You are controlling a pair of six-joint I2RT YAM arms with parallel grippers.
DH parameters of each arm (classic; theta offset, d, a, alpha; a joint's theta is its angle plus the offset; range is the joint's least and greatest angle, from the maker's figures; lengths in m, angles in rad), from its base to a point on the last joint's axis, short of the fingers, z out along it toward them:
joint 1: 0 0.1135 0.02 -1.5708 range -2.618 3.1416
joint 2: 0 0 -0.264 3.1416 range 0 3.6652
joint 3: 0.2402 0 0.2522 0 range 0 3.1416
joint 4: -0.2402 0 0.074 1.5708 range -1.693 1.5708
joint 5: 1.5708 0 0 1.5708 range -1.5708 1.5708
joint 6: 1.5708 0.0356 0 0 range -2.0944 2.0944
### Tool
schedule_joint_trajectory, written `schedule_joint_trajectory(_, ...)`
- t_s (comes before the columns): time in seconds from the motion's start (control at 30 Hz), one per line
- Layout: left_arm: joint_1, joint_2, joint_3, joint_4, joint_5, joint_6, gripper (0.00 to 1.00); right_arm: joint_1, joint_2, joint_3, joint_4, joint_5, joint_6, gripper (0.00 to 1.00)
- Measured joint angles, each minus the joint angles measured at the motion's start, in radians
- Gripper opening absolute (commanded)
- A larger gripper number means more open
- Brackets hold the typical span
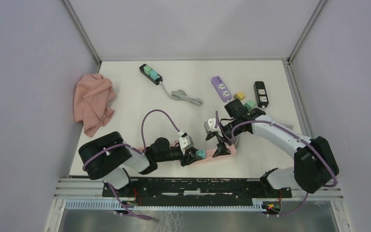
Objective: Pull the plug off the socket
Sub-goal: Remove the plug from the socket.
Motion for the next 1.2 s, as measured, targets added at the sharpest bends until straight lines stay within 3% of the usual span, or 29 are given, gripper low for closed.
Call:
schedule_joint_trajectory(0.43,0.0,0.0,-0.003,0.006,0.0,-0.001,0.03,0.081,0.031,-0.014,0.117,0.047,0.119,0.8)
schedule_joint_trajectory(0.73,0.0,-0.002,-0.004,0.008,-0.002,-0.007,0.03,0.142,0.079,-0.014,0.148,0.081,0.167,0.59)
schedule_joint_trajectory(0.97,0.0,-0.006,-0.008,0.008,-0.004,-0.009,0.05,0.164,0.103,-0.013,0.168,0.118,0.213,0.31)
schedule_joint_trajectory(1.07,0.001,-0.006,-0.01,0.008,-0.005,-0.01,0.1,0.167,0.112,-0.004,0.171,0.131,0.232,0.16)
schedule_joint_trajectory(1.2,0.001,-0.008,-0.016,0.014,-0.008,-0.014,0.45,0.171,0.122,0.009,0.161,0.135,0.241,0.08)
